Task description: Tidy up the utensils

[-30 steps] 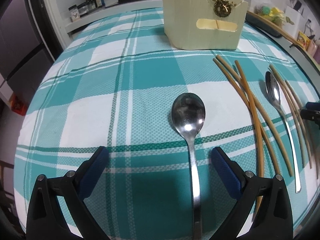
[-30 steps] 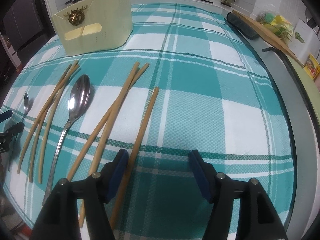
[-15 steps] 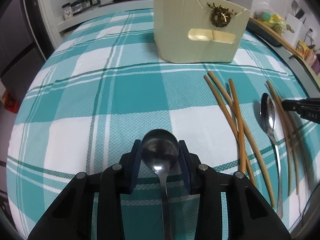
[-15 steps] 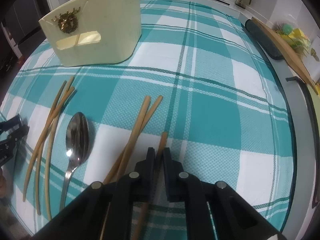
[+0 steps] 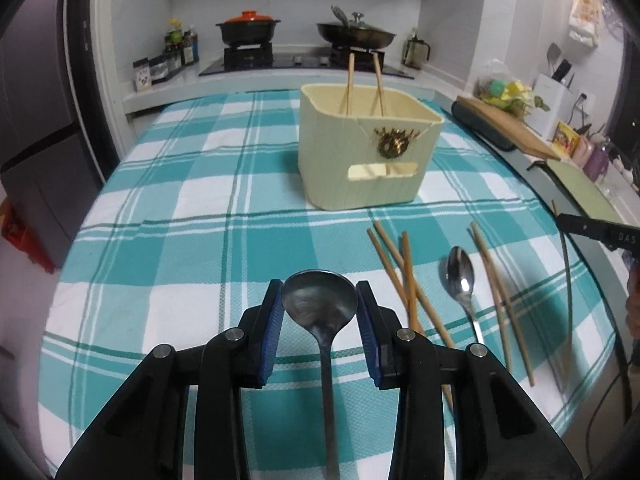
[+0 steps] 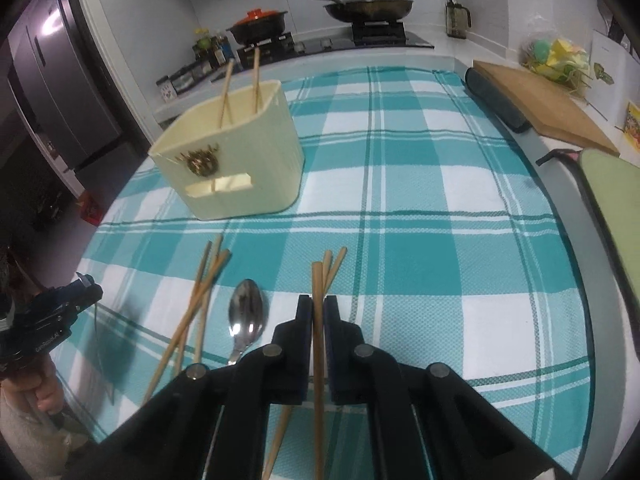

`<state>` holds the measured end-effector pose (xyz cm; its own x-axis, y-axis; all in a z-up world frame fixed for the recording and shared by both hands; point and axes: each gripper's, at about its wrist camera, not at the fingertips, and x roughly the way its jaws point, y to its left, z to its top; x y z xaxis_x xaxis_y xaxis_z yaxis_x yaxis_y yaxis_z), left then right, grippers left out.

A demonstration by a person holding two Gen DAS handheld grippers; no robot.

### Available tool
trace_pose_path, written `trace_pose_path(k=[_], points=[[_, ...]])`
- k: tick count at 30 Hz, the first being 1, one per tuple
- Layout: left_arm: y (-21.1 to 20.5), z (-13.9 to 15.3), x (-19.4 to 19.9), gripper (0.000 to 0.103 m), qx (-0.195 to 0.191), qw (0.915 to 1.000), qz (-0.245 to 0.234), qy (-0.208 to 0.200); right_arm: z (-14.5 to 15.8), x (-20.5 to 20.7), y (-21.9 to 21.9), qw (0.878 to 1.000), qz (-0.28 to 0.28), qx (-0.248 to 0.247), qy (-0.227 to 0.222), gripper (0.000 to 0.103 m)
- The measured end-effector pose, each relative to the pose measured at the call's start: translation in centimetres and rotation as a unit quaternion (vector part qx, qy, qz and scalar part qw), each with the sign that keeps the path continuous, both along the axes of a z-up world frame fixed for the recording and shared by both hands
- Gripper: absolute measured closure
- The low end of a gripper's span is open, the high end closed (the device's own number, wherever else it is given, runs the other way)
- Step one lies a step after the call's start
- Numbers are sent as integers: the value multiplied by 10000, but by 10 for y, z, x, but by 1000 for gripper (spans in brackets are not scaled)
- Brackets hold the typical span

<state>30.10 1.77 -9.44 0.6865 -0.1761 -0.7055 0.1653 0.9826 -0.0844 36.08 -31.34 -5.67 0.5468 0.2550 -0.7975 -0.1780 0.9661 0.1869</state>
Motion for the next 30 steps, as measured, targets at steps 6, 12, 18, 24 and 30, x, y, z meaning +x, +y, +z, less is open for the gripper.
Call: trace_pose_path(k=[6, 12, 18, 24, 30], points=[[2, 37, -27, 67, -223, 9989, -103, -405, 55, -45, 3, 9967, 77, 75, -806, 97], [6, 63, -42, 67, -449, 9967, -123, -666, 92, -78, 6, 9888, 48, 110, -1486, 97], [8, 74, -43, 68, -664, 9951, -171, -712, 112, -90, 15, 9806, 67, 35, -1957, 98], [14, 87, -31, 68, -850, 9940, -186, -666, 131, -86, 21, 9753, 104, 7, -2208, 98], [21, 109, -10, 68, -979, 9924, -198, -726, 149, -68, 30, 9721, 238, 7, -2333, 98]])
